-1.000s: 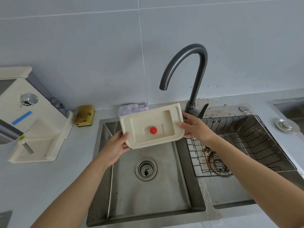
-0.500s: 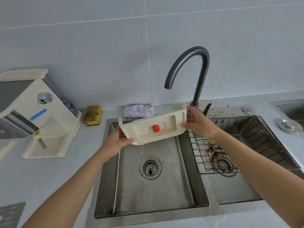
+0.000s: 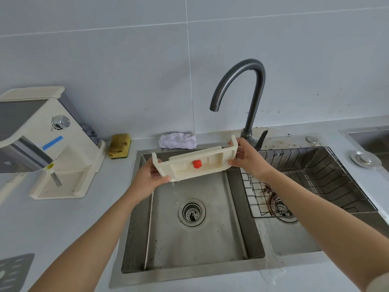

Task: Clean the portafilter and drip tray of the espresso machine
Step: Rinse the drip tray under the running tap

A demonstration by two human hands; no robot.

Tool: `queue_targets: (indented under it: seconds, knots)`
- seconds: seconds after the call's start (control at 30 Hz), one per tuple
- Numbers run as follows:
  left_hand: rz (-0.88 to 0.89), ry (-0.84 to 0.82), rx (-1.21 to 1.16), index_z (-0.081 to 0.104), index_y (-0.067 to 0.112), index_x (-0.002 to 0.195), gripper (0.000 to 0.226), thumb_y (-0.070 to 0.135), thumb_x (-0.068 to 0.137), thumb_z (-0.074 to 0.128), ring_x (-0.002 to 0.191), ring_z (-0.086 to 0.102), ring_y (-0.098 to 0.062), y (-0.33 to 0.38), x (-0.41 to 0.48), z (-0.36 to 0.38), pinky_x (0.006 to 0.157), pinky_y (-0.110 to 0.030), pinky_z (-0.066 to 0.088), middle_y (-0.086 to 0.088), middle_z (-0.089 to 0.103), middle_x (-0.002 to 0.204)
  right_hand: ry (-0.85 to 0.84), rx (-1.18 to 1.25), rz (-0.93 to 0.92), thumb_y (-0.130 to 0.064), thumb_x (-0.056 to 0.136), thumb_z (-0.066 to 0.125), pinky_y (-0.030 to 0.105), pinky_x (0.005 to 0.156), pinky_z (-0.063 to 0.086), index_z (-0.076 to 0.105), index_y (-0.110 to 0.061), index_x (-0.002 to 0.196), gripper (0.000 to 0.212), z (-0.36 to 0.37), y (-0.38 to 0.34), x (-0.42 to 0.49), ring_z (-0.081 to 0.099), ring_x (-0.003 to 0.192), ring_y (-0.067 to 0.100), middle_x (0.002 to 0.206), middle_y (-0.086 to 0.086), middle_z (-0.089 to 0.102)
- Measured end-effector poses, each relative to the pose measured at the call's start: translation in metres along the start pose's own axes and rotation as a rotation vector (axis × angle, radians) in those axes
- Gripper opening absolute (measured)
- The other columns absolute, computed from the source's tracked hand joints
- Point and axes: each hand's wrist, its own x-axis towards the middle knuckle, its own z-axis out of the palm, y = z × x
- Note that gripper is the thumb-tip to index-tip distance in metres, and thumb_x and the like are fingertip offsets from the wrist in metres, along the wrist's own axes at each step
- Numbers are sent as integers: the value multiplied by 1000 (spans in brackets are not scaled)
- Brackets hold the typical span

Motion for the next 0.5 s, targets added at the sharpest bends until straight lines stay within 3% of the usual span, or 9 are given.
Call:
queue_targets:
  seconds: [0.13,0.23,0.33,0.5]
  knots:
    - [-6,13,-21,48,11,109,41,-1,76,69,96,59,-16,-4,0,-3,81,-20,44,-5,60,107,3,33,10,16,80,56,26,77,53,39,-8,112,44,6,1,-1,53,97,20,107,7,53]
    - [-7,18,-22,48,14,109,42,0,76,69,95,59,-12,-8,0,-4,79,-16,43,-2,60,107,15,44,17,17,80,54,34,83,50,39,-4,118,46,9,3,0,53,98,21,106,8,54]
    - [-3,25,-23,47,16,108,42,0,76,69,90,59,-5,-10,-1,-4,70,-8,45,0,60,106,24,41,22,17,80,54,28,78,52,38,-1,123,49,11,4,0,53,98,21,101,5,55]
    - [5,32,-9,46,18,109,42,1,77,69,94,57,-9,-13,-1,-5,73,-10,42,1,59,107,39,31,20,16,81,54,24,75,53,37,0,124,50,14,6,-1,54,97,19,107,8,55]
